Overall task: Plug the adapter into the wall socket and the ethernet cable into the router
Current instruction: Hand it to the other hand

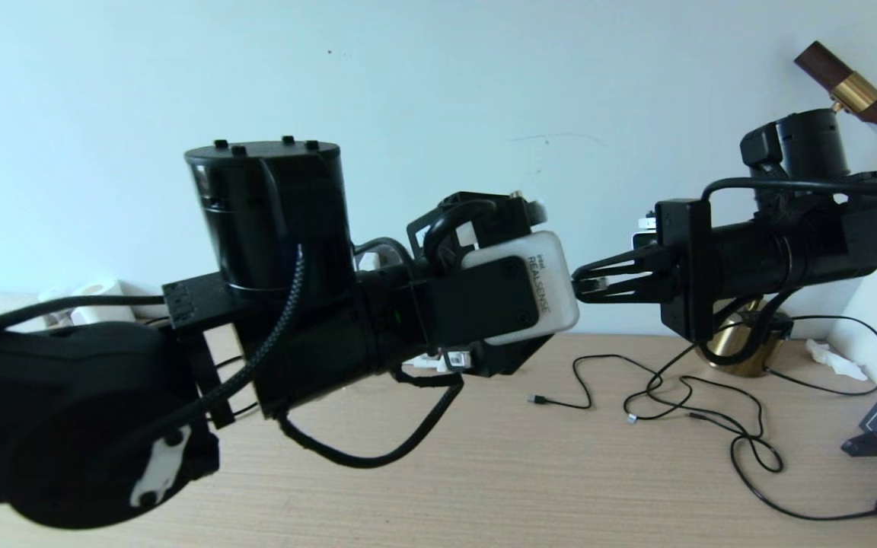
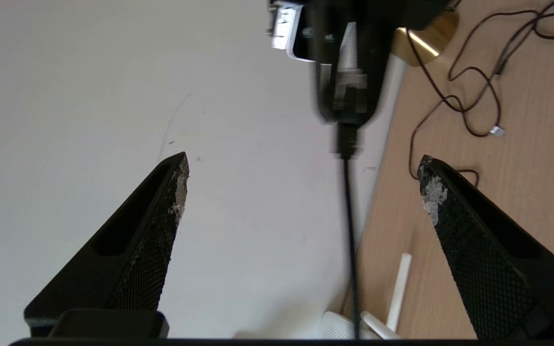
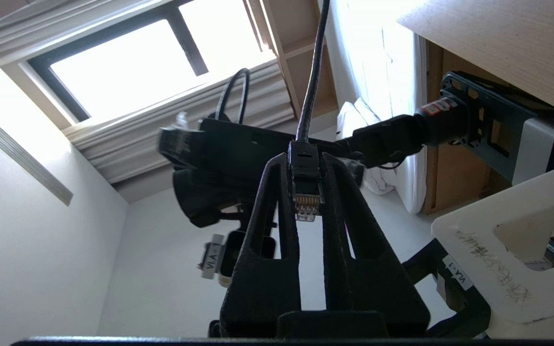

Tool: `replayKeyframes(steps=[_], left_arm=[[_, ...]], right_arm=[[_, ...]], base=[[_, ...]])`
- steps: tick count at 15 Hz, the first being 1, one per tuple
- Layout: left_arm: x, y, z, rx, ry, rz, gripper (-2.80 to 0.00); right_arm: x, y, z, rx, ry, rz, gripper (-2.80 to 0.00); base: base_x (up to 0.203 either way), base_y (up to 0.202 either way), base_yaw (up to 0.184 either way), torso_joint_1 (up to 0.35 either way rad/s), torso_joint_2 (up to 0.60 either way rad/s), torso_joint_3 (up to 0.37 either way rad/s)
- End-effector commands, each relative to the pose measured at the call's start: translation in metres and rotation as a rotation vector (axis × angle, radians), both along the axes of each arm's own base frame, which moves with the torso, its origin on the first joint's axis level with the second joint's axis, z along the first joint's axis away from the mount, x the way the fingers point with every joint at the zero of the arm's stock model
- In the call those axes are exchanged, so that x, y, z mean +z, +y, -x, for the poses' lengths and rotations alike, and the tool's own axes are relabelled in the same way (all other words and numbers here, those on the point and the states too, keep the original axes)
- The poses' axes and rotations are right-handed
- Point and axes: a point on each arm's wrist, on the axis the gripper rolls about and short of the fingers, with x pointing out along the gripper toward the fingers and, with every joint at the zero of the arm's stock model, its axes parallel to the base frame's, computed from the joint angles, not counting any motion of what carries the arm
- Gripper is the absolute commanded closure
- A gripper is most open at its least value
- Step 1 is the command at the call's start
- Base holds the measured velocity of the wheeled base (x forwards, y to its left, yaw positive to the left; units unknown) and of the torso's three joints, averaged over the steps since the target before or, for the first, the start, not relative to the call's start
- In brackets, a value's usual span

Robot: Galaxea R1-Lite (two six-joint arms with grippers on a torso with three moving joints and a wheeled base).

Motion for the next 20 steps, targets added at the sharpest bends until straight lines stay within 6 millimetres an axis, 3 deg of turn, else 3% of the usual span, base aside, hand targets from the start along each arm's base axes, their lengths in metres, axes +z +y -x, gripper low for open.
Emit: replayKeyframes(steps=[1,7,13,20], left_arm=[[-0.012,-0.003,-0.002,-0.004,0.011,-0.021,-2.8],[-0.018,-0.007,-0.006,-0.032,-0.111,0.121,-2.8],[-0.026,-0.006,-0.007,-0.111,-0.093,0.146,-2.8],[-0.018,0.005,-0.03,-0.091,-0.144,0.19,-2.8]], right_arm=[[-0.002,0.002,-0.011,0.002,0.018,-0.005,0.0],[0.007,0.005,-0.019,0.017,0.038,-0.031,0.0],[0.018,0.006,-0.024,0.055,0.061,-0.064,0.0],[0.016,0.011,-0.022,0.111,0.081,-0.081,0.0]], base=[[0.0,0.0,0.0,0.0,0.0,0.0],[0.0,0.0,0.0,0.0,0.0,0.0],[0.0,0.0,0.0,0.0,0.0,0.0],[0.0,0.0,0.0,0.0,0.0,0.0]])
